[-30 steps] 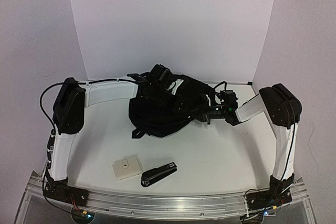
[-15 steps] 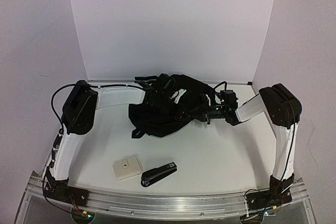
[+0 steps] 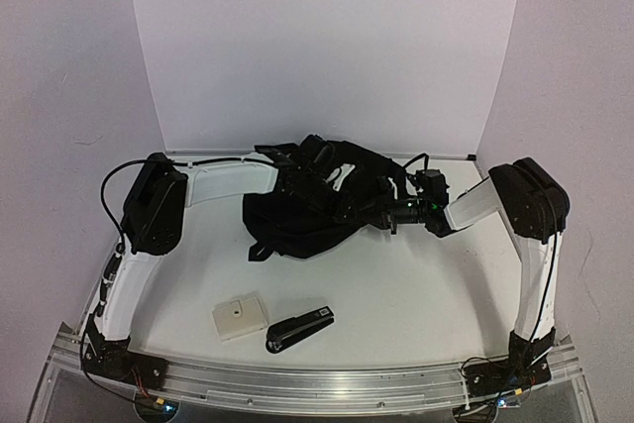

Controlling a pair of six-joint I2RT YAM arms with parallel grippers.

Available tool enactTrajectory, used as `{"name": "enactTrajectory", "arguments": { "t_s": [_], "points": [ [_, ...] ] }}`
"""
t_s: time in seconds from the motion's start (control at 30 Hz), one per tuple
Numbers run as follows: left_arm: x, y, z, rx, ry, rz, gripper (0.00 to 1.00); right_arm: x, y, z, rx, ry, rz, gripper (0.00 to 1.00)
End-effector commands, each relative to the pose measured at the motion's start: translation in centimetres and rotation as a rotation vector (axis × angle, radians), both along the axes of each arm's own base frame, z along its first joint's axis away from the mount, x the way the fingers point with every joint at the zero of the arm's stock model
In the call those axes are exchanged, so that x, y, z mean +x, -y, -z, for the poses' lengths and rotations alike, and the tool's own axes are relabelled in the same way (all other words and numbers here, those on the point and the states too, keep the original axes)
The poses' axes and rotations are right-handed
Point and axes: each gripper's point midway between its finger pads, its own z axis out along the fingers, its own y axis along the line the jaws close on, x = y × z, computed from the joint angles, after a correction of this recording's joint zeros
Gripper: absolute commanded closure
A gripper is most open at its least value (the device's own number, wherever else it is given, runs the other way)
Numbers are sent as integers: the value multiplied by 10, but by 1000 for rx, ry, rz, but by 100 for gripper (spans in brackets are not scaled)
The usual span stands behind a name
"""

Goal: Pack the student bag
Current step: Zip the student bag at the center of the board.

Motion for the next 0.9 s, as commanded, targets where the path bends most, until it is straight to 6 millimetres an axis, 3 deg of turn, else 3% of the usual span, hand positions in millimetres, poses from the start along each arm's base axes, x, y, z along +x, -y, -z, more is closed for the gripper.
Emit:
{"name": "enactTrajectory", "arguments": {
  "t_s": [0.0, 0.2, 0.67, 0.87],
  "points": [
    [24, 0, -15, -18, 55, -74, 82, -7, -9, -11, 39, 37, -46, 100],
    [24, -9, -20, -28, 55, -98, 99, -6, -9, -10, 38, 37, -42, 100],
    [-3, -45, -19, 30, 33, -118, 100, 13, 14, -11, 37, 39, 23, 100],
    [-20, -61, -24, 61, 41, -125, 100, 18, 20, 0, 20, 26, 49, 100]
  ]
}}
